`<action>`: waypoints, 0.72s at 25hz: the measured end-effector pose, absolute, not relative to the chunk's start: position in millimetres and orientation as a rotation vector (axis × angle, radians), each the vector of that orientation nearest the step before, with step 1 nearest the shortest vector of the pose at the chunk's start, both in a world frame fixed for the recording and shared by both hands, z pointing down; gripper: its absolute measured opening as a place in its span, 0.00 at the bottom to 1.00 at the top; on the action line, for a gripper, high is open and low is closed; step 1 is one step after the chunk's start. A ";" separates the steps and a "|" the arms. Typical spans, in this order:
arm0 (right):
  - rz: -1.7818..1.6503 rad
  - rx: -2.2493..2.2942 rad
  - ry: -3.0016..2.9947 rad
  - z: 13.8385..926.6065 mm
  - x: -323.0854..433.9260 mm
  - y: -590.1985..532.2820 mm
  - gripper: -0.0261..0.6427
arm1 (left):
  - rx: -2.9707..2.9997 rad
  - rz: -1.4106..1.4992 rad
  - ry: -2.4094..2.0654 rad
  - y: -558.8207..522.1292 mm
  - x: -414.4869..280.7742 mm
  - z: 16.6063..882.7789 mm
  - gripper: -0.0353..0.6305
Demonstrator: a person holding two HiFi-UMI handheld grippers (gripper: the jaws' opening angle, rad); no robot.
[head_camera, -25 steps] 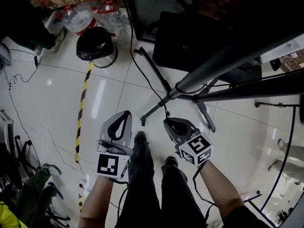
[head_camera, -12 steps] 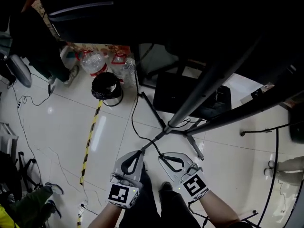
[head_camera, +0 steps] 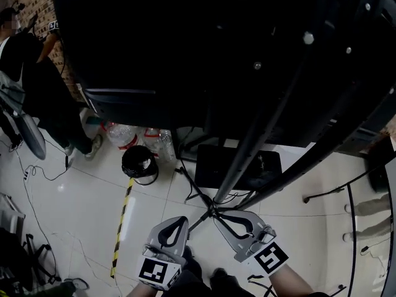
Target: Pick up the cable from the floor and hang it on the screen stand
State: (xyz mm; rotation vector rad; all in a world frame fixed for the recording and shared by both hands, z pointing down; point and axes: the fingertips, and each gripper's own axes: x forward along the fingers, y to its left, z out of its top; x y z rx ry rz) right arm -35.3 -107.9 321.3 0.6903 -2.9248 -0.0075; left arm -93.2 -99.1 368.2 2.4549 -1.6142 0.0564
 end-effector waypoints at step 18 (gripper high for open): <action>-0.541 0.990 -2.975 108.2 -4.5 -169.7 0.06 | 2.821 -0.090 -1.345 -176.3 -45.1 194.6 0.06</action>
